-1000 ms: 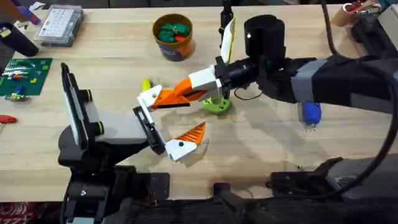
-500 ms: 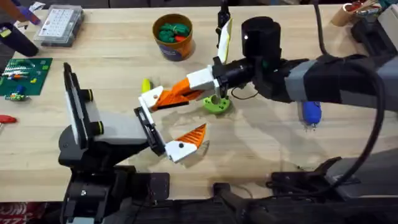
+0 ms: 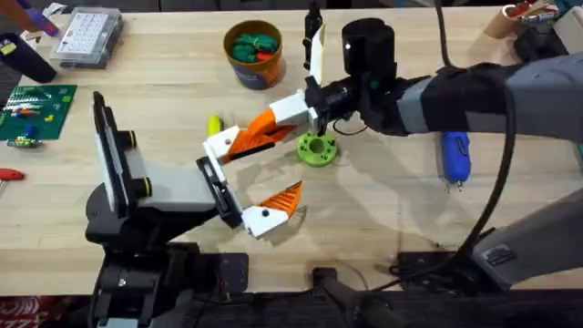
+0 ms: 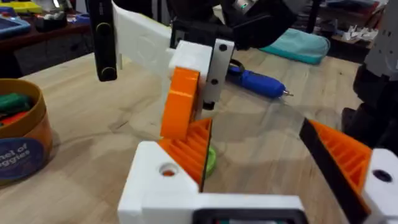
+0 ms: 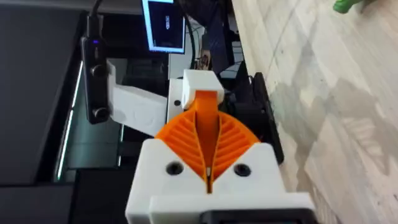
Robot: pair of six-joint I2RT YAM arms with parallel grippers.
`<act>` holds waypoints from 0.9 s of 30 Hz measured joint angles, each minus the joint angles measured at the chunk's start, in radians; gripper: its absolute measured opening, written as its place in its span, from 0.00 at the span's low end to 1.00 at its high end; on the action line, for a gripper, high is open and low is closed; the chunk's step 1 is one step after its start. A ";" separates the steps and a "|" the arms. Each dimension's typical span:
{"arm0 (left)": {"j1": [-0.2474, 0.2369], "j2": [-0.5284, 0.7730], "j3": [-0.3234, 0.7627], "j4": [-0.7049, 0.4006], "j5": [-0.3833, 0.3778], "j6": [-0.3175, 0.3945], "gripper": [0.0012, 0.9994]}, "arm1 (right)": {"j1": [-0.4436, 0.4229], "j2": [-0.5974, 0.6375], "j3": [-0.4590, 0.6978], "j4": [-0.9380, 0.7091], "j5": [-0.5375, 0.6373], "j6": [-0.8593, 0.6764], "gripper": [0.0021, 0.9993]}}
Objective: Pick up the gripper from the table and insert it into the empty holder that is missing its gripper. Then pick up a screw, insert it into the mounting hole, and use the screwdriver to tighten it. Finally, clean up the table by picking up the vegetable and placing it into the bucket.
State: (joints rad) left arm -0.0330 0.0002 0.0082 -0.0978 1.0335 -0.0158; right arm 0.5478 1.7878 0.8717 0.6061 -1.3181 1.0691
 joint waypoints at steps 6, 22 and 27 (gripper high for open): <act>0.000 0.000 0.000 0.001 -0.001 0.007 0.99 | 0.000 0.007 0.021 -0.005 -0.009 0.000 0.00; 0.000 0.000 0.000 0.000 -0.001 0.007 0.99 | -0.001 0.082 0.084 0.009 -0.078 0.000 0.00; 0.000 0.000 0.000 0.000 -0.001 0.008 0.99 | -0.001 0.082 0.084 0.010 -0.078 0.000 0.00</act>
State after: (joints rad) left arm -0.0330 -0.0001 0.0082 -0.0975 1.0328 -0.0083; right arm 0.5472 1.8694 0.9554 0.6159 -1.3964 1.0691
